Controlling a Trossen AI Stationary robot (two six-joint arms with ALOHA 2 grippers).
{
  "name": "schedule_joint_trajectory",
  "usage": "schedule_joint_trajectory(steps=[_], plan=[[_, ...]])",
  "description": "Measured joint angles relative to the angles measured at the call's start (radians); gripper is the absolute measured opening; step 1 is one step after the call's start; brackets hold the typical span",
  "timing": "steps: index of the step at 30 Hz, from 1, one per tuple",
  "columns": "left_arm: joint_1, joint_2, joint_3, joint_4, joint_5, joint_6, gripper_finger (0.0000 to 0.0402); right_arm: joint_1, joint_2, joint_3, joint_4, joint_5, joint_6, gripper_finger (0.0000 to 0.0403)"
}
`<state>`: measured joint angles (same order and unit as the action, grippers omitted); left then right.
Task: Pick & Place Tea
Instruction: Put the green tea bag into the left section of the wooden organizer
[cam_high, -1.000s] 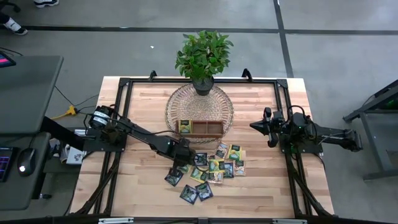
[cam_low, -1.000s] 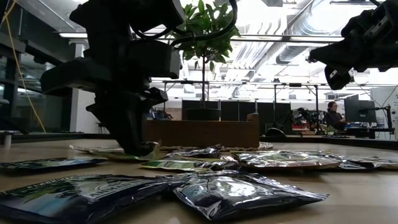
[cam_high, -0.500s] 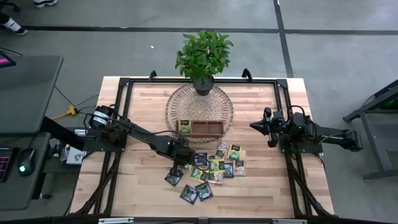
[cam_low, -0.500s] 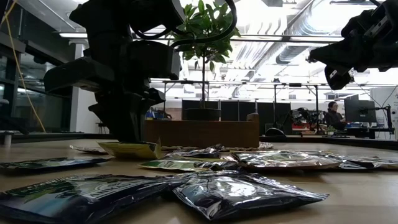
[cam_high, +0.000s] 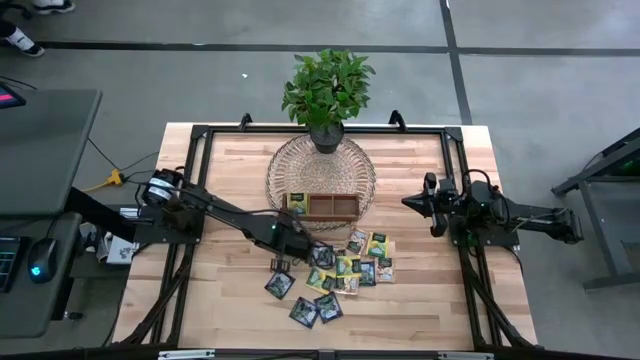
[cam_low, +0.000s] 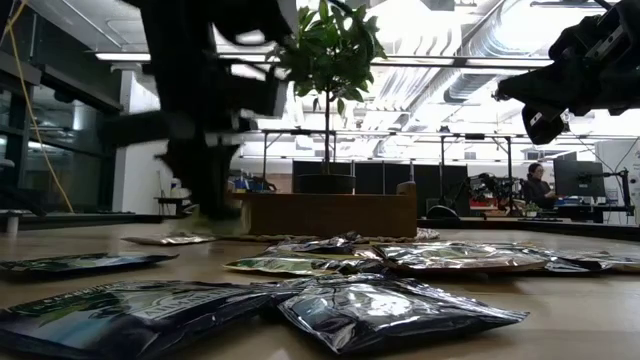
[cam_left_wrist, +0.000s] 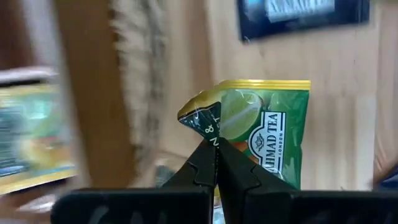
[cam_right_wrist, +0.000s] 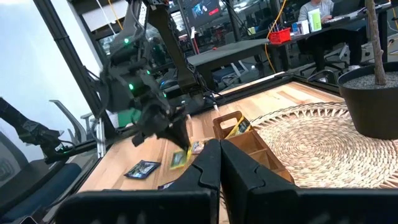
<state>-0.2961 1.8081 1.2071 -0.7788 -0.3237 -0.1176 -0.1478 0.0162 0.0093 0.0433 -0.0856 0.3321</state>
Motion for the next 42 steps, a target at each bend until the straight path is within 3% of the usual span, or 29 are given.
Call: schedule_joint_trajectory(steps=[6,20,29,42], plan=[[-0.009,-0.03,0.033,-0.035,-0.097,-0.041,0.0,0.0,0.004,0.0,-0.001,0.0,0.0,0.0],[-0.006,-0.073,0.07,-0.135,-0.55,-0.074,0.0,0.0,0.006,0.0,-0.001,0.002,0.0,0.0],[0.049,-0.073,0.04,-0.084,-0.58,-0.104,0.0,0.0,0.006,0.0,-0.002,0.005,0.002,0.0],[0.101,-0.073,-0.059,0.02,-0.543,-0.09,0.0,0.0,0.006,0.0,-0.001,0.004,0.001,0.0]])
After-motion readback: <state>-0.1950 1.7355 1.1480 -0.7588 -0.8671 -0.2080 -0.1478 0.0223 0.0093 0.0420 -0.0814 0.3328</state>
